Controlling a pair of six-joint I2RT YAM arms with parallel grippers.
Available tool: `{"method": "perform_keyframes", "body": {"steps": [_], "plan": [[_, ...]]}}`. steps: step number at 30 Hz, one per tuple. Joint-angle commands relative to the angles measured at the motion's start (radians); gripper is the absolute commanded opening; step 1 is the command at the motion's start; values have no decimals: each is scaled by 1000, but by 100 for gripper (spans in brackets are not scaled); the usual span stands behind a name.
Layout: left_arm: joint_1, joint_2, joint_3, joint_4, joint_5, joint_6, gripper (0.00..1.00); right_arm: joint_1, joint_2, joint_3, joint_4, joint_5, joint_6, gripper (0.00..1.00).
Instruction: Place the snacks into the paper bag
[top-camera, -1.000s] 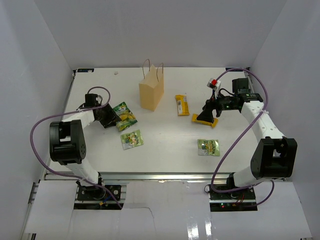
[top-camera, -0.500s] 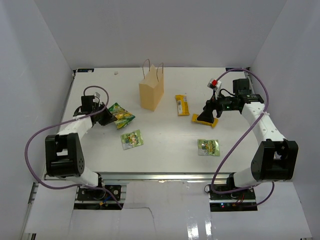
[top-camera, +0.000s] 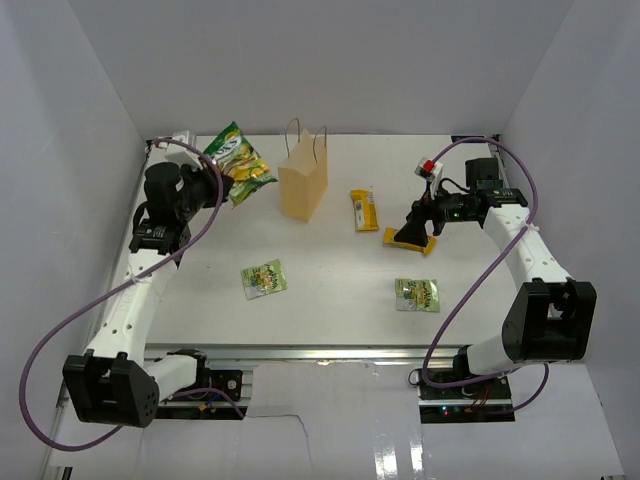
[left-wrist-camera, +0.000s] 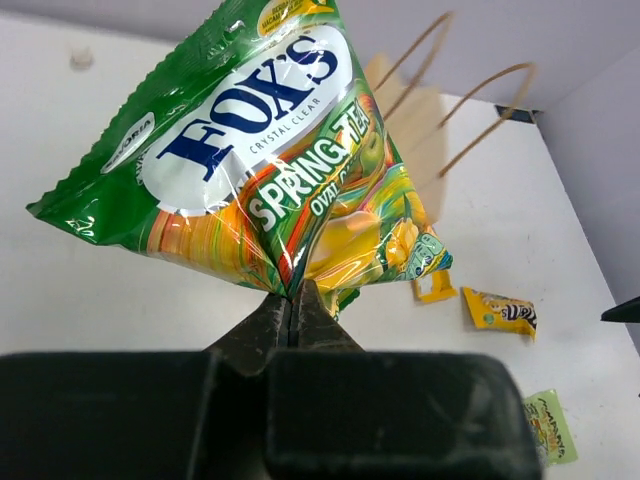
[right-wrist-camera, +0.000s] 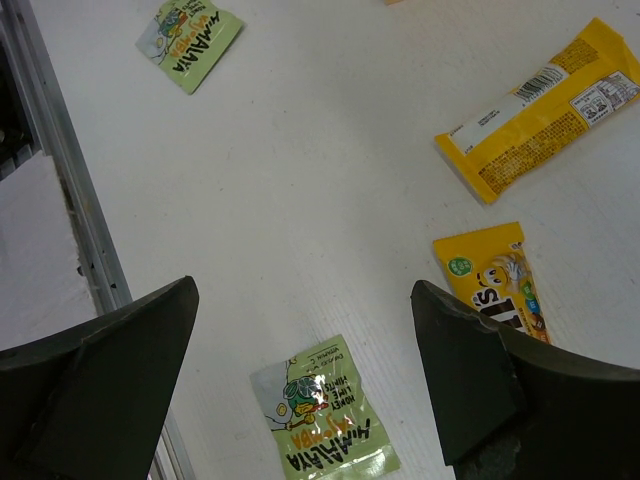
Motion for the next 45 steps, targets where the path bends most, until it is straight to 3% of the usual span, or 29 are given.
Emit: {"method": "perform_keyframes", "body": {"steps": [1,7,12,17,30,45], "plan": [[-122,0,153,51,-119,147,0,0,-25,13,-5,-22,0,93],[-276,151,383,54,-342,355,0,0,-37,0,-5,-22,2,93],[-336,300,503,106,-460,500,0,0,-56,-10,-2,-12,-1,93],[-368,400,574,149,-525,554,0,2,-68,-24,-1,-2,-9,93],[-489,509,605,210,-657,585,0,0,-60,-27,5,5,-12,93],[-516,606,631,265,-773,649,0,-1,-42,-24,5,-7,-23,93]]}}
